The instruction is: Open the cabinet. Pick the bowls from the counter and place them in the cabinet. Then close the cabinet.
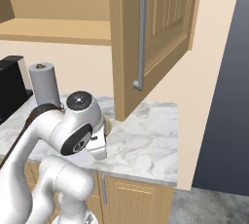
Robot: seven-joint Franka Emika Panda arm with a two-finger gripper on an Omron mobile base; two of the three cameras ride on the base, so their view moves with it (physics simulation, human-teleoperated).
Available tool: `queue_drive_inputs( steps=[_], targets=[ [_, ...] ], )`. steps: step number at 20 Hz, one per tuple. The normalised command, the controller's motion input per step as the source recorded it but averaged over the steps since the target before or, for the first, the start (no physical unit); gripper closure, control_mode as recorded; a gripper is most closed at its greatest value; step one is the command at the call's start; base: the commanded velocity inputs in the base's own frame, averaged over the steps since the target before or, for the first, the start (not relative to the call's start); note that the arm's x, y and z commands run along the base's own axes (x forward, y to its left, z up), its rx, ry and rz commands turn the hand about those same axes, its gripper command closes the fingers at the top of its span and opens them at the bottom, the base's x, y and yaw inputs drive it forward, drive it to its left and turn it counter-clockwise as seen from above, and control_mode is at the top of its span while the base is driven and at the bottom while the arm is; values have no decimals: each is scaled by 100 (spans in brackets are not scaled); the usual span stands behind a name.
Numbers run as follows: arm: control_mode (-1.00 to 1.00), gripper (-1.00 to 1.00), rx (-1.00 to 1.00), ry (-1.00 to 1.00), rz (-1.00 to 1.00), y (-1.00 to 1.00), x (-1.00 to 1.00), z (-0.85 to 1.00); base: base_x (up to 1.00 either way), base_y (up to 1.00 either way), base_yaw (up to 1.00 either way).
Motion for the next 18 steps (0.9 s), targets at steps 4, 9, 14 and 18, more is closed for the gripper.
queue_drive_inputs(
  steps=[4, 9, 14, 18],
  targets=[
    [-100, 100, 0, -9, -31, 4, -70, 100, 0, 0, 0],
    [-100, 100, 0, -11, -33, 0, -59, 100, 0, 0, 0],
    [-100, 100, 0, -14, -31, -1, -34, 100, 0, 0, 0],
    [-100, 100, 0, -27, -23, -12, -27, 99, 0, 0, 0]
  ],
)
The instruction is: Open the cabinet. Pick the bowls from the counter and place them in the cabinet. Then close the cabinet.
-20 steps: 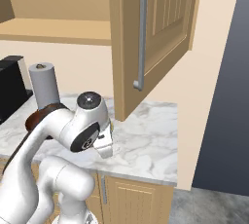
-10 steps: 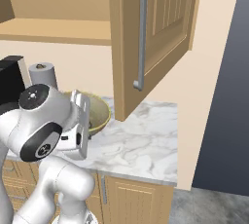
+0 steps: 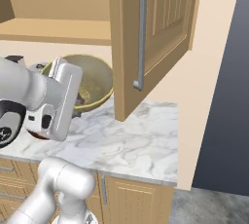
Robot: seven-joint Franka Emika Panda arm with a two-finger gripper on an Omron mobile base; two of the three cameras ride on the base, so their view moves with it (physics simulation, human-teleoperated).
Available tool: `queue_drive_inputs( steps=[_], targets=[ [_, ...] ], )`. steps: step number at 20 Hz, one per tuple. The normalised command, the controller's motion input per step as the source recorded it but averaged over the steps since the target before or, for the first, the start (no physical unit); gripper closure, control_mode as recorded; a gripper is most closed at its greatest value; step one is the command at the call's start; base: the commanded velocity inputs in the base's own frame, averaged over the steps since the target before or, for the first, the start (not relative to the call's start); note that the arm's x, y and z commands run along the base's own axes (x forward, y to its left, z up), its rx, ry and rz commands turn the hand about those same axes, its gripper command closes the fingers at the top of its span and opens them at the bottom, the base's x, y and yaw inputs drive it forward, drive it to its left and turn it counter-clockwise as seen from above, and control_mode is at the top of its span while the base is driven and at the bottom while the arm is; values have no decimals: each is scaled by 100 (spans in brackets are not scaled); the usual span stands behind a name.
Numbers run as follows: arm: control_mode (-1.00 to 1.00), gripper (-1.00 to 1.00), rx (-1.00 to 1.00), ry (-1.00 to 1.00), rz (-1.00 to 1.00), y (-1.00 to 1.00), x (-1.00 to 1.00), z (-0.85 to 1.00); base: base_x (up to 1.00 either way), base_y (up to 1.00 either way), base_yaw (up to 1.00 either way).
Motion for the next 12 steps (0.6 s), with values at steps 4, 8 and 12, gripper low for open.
queue_drive_inputs(
  steps=[4, 8, 12],
  targets=[
    [-100, 100, 0, -30, -19, -14, -22, 97, 0, 0, 0],
    [-100, 100, 0, -18, -12, -11, 0, 81, 0, 0, 0],
    [-100, 100, 0, -7, -3, -3, 15, 45, 0, 0, 0]
  ],
)
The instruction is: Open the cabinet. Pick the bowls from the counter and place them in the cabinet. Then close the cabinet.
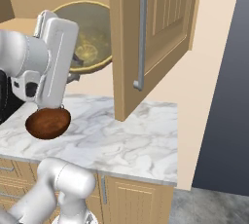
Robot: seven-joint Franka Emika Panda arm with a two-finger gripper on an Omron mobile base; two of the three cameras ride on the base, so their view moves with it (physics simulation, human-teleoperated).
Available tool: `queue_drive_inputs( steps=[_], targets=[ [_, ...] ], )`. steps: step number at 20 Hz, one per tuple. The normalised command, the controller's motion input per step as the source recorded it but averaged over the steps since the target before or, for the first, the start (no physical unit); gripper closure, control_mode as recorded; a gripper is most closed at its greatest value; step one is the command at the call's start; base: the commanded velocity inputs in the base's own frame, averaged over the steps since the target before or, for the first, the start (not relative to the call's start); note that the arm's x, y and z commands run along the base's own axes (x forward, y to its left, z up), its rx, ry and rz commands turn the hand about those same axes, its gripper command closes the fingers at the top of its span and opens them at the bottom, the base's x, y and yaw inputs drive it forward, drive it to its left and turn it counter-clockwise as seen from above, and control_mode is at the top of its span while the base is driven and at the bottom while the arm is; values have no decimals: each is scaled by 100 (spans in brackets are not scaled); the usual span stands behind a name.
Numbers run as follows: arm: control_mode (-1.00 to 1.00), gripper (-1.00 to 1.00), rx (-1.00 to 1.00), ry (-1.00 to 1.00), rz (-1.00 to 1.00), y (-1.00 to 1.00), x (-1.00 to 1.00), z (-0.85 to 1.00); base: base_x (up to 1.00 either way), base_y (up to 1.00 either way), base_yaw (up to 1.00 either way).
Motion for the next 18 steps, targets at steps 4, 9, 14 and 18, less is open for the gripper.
queue_drive_inputs(
  steps=[4, 9, 14, 18],
  targets=[
    [-100, 100, 0, 0, 0, 0, 28, 5, 0, 0, 0],
    [-100, 100, -2, -6, 0, 0, 49, -6, 0, 0, 0],
    [-100, 100, -5, -24, 0, 0, 44, -26, 0, 0, 0],
    [-100, 100, -1, -8, 0, 0, 53, -18, 0, 0, 0]
  ],
)
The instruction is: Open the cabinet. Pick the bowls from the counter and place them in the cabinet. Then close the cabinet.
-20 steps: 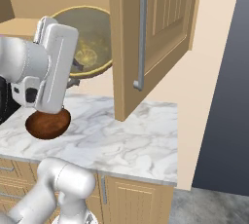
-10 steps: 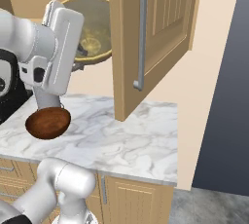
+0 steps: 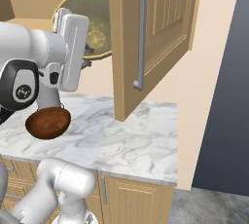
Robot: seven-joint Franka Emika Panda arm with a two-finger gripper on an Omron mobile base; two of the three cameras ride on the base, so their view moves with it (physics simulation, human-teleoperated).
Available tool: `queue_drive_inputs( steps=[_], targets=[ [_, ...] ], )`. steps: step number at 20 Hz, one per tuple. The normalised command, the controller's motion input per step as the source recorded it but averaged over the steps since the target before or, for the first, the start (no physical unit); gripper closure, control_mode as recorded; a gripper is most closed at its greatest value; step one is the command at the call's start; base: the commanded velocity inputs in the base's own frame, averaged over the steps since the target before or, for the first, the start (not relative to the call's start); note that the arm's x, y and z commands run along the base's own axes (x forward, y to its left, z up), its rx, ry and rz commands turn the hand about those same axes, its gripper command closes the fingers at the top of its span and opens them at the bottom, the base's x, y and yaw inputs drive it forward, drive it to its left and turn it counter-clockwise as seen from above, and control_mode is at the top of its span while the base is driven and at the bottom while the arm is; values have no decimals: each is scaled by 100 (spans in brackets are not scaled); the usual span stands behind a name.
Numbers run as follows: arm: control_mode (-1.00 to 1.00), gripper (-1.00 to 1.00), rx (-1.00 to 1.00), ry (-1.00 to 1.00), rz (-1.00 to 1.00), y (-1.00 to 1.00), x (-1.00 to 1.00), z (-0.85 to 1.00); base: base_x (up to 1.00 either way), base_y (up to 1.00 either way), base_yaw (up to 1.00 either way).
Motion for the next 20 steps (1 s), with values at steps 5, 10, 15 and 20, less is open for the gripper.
queue_drive_inputs(
  steps=[5, 10, 15, 20],
  targets=[
    [-100, 100, 0, 1, 0, -1, 61, 0, 0, 0, 0],
    [-100, 100, -2, 0, 0, -5, 39, 15, 0, 0, 0],
    [-100, 100, -2, 8, 0, 0, 50, 12, 0, 0, 0],
    [-100, 100, 0, 28, 0, 0, 76, 1, 0, 0, 0]
  ],
)
